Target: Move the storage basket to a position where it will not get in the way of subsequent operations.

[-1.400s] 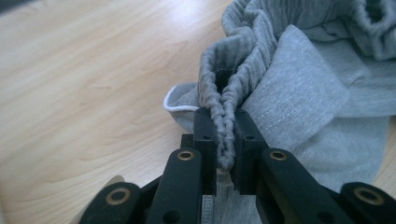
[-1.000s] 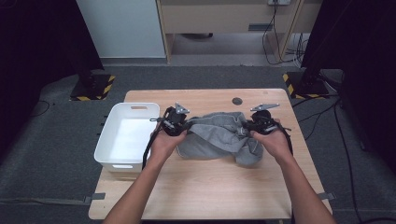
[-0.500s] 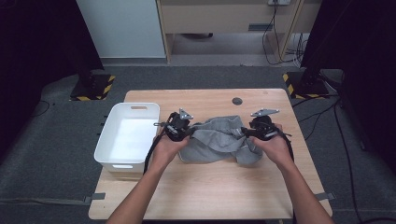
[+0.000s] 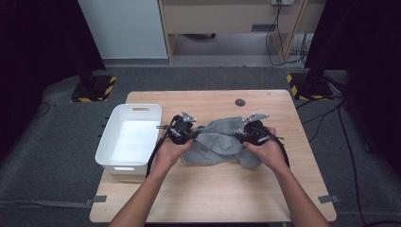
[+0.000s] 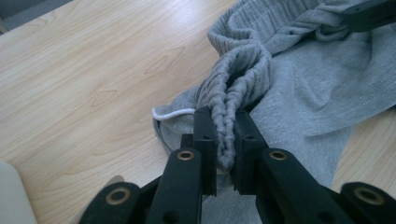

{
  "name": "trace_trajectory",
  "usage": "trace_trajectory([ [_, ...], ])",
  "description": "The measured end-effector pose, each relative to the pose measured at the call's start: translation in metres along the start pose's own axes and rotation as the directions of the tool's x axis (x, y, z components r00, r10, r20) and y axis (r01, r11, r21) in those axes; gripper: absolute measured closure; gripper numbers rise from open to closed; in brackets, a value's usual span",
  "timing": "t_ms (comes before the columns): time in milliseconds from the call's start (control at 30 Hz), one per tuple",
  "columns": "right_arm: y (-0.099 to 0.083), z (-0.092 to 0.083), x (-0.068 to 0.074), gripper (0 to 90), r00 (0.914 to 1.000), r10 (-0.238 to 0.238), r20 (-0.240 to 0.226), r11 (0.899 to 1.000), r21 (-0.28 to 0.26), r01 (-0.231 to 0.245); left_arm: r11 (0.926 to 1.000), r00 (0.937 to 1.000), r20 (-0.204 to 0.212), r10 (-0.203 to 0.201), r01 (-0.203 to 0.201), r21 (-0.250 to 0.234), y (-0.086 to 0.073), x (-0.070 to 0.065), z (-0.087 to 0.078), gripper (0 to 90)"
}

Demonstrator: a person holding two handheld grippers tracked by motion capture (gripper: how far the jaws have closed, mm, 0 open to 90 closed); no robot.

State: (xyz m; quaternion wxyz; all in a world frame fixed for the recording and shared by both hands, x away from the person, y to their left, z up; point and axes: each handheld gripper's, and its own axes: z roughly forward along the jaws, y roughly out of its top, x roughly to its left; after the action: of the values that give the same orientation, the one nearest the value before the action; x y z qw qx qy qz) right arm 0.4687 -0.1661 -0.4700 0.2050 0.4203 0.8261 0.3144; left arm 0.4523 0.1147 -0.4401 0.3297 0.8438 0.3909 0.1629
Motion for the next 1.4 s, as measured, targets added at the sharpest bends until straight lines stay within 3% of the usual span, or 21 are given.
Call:
trace_trajectory([
  [100,-0.003,0.002,-0.001,79.0,1.0000,0.003,0.000,1.000,0.027,-0.003,0.9999,1.0000,0.000,-0.009,0.009,0.007,-0.004,0.000,0.004,81.9],
  [167,-0.006,0.002,-0.004,83.6,1.0000,0.009,0.003,0.999,0.041,-0.009,0.9997,0.9998,0.003,-0.018,0.018,0.016,-0.006,0.000,0.008,81.7],
  [367,-0.018,-0.005,-0.024,84.3,0.9977,0.062,0.029,0.997,0.044,-0.063,0.9993,0.9996,0.009,-0.027,0.027,0.028,-0.010,-0.001,0.019,77.9],
  [433,-0.020,-0.007,-0.027,84.2,0.9978,0.064,0.021,0.997,0.034,-0.064,0.9993,0.9996,0.006,-0.028,0.028,0.026,-0.011,-0.001,0.023,71.4],
  [500,-0.021,-0.009,-0.029,83.9,0.9976,0.068,0.017,0.997,0.024,-0.068,0.9986,0.9989,-0.019,-0.043,0.044,0.031,-0.014,0.001,0.026,57.5],
  [600,-0.022,-0.011,-0.031,83.6,0.9971,0.075,0.009,0.997,0.008,-0.076,0.9972,0.9971,-0.016,-0.074,0.075,0.011,-0.020,0.005,0.028,52.7],
  [767,-0.022,-0.011,-0.031,83.2,0.9971,0.076,0.008,0.997,0.007,-0.076,0.9963,0.9962,-0.014,-0.086,0.086,-0.004,-0.027,0.006,0.026,43.5],
  [1033,-0.023,-0.013,-0.036,83.2,0.9961,0.084,0.026,0.996,0.014,-0.084,0.9955,0.9963,-0.017,-0.084,0.084,-0.045,-0.028,0.005,0.015,37.5],
  [1400,-0.024,-0.014,-0.040,83.9,0.9947,0.096,0.037,0.995,0.020,-0.096,0.9947,0.9976,-0.030,-0.063,0.060,-0.084,-0.020,0.000,0.002,37.0],
])
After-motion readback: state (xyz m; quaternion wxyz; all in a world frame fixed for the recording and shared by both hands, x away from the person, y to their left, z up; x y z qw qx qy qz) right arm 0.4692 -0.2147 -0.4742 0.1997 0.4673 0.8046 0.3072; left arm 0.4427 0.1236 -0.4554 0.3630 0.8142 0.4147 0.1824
